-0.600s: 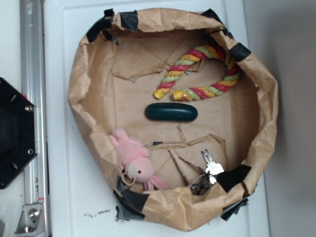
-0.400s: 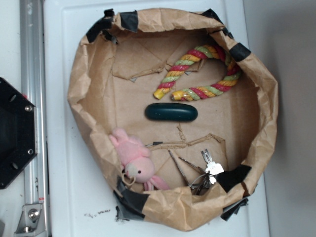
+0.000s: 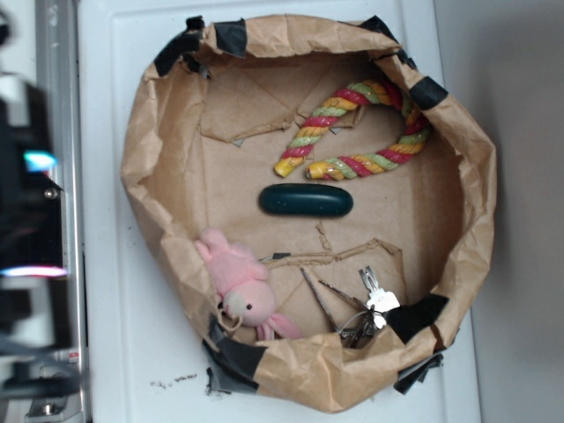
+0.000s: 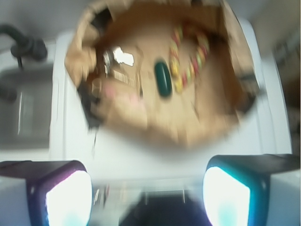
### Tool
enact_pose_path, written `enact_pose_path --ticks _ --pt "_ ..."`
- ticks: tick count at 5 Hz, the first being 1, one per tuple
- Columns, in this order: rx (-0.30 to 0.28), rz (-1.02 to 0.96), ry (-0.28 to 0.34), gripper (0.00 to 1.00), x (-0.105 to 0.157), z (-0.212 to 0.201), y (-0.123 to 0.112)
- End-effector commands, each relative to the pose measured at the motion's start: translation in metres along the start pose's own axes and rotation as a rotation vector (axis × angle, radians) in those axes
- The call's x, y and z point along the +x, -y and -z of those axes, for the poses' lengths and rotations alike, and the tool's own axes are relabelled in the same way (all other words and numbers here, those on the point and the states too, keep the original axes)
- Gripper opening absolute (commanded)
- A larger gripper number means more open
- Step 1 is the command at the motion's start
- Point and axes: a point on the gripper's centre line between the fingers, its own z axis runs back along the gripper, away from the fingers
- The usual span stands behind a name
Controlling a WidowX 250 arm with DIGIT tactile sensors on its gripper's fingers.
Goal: Grab the multicolored rope.
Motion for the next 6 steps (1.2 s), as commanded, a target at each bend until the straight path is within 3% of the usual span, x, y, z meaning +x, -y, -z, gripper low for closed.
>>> enact_pose_path --ticks 1,3,4,5,6 --pt "-0.006 0.055 0.044 1.0 0.065 0.079 -0.015" --pt "-0.025 -0.071 -0.095 1.0 0.079 0.153 -0.046" --pt "-0.046 -0.044 -0.132 1.0 0.082 0.18 -0.048" --pt "-0.102 -0.023 -0.108 1.0 0.103 0.206 -0.042" --pt "-0.096 -0.001 -0.105 1.0 0.117 0.213 -0.044"
